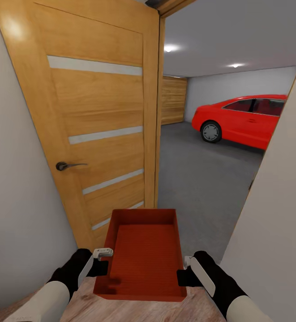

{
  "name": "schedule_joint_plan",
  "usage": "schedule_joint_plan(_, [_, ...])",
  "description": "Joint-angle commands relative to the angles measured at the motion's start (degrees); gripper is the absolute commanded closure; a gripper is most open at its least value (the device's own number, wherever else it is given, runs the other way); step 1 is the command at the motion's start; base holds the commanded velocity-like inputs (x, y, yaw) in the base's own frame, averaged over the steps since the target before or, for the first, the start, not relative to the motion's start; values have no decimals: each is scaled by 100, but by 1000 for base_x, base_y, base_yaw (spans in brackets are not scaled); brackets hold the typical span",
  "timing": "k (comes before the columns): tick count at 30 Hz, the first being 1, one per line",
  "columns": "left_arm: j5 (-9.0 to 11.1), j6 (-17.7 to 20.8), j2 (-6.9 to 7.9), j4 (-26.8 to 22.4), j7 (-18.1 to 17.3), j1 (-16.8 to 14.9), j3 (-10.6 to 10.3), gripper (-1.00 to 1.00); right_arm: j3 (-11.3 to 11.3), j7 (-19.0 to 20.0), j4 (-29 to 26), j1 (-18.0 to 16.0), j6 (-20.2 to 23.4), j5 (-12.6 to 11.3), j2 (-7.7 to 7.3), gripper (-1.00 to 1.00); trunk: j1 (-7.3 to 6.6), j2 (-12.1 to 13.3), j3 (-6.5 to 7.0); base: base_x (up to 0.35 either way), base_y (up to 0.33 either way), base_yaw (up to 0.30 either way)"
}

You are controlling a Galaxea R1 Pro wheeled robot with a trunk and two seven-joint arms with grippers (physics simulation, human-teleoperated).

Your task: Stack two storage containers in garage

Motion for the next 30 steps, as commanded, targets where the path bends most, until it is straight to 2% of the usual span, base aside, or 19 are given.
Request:
schedule_joint_plan(1, [-88,26,-13,5,-74,-2,72,100,21,-20,-14,-6,-3,-73,5,100,3,-6,-8,242,215,0])
schedule_joint_plan(19, [-88,26,-13,5,-74,-1,72,100,21,-19,-14,-6,-2,-73,6,100,3,-6,-8,224,216,0])
schedule_joint_plan(26, [-88,26,-13,5,-73,-1,68,100,21,-19,-14,-6,-3,-71,6,100,3,-6,-7,67,87,-14])
schedule_joint_plan(30, [-88,26,-13,5,-72,-1,64,100,21,-15,-14,-6,-2,-73,6,100,3,-6,0,3,4,-191])
